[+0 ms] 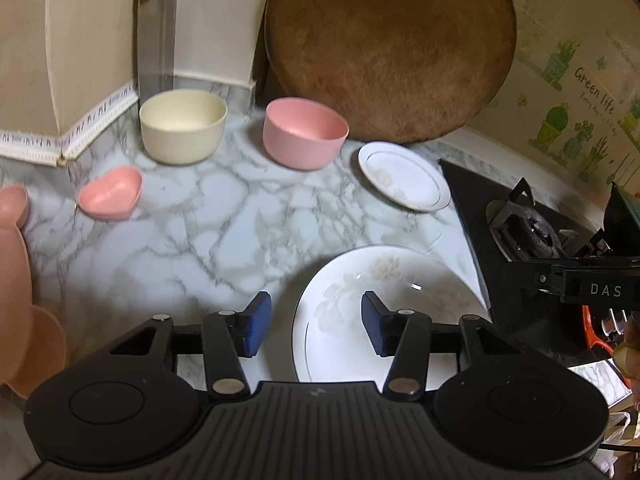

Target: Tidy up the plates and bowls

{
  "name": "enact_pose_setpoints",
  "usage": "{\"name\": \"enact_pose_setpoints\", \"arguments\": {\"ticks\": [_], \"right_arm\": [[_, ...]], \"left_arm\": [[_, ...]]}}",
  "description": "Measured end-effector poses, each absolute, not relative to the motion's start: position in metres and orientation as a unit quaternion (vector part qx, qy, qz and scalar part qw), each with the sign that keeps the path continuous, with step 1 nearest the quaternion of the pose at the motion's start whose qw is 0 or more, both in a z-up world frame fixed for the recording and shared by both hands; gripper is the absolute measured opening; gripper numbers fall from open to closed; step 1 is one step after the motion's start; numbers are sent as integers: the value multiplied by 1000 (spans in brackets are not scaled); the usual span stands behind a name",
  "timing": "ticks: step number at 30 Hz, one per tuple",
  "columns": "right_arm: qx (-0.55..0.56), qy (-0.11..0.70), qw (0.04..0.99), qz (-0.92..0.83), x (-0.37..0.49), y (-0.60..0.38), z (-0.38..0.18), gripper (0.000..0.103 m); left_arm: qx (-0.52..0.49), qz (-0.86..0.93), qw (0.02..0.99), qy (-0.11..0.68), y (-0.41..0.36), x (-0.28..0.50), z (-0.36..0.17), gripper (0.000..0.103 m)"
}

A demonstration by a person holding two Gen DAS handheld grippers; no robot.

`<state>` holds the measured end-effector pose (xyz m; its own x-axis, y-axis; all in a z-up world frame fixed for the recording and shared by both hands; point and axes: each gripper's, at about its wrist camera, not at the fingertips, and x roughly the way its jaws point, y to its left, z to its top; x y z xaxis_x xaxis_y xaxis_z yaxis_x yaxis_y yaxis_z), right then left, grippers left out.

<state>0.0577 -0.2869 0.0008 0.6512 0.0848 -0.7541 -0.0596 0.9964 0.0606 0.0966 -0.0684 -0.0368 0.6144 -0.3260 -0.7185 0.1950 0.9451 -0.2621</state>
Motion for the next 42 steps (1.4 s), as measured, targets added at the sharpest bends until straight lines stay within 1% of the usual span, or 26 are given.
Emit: {"name": "enact_pose_setpoints", "arguments": {"ticks": [1, 2, 4, 5, 7, 10, 15, 17, 19, 20, 22, 25, 31, 39, 42], "right_arm": [[15, 410, 911, 43, 57, -285, 4, 54], [16, 405, 913, 47, 57, -285, 7, 56], [23, 397, 916, 58, 58, -283, 13, 58], [23, 394, 917, 62, 58, -282, 15, 59], [21, 385, 920, 69, 57, -280, 20, 66], [18, 373, 925, 76, 57, -277, 26, 72], [15, 362, 928, 82, 60, -277, 34, 81], [10, 358, 930, 82, 63, -278, 35, 84], [3, 352, 933, 80, 66, -280, 37, 92], [1, 349, 934, 77, 69, -281, 37, 95], [-2, 342, 937, 70, 74, -285, 38, 103], [-8, 339, 938, 64, 85, -291, 39, 103], [-1, 355, 933, 53, 122, -310, 37, 103], [0, 388, 921, 40, 178, -333, 17, 103], [10, 404, 914, 33, 197, -341, 7, 100]], "left_arm": [[-77, -146, 897, 410, -69, 97, -34, 49], [-77, -146, 898, 408, -69, 97, -32, 49], [-78, -149, 900, 403, -70, 98, -28, 57], [-79, -151, 901, 400, -70, 99, -26, 59], [-81, -157, 903, 392, -70, 99, -21, 62], [-82, -161, 906, 382, -71, 102, -15, 68], [-72, -161, 916, 361, -76, 107, -4, 69], [-65, -156, 921, 350, -78, 110, 0, 71], [-64, -157, 925, 341, -80, 113, 4, 75], [-62, -158, 926, 338, -82, 115, 5, 76], [-58, -162, 927, 333, -86, 121, 7, 76], [-54, -167, 927, 332, -93, 132, 8, 77], [-56, -169, 917, 356, -107, 163, 1, 77], [-53, -178, 903, 388, -133, 211, -14, 77], [-42, -174, 901, 395, -144, 227, -21, 77]]}}
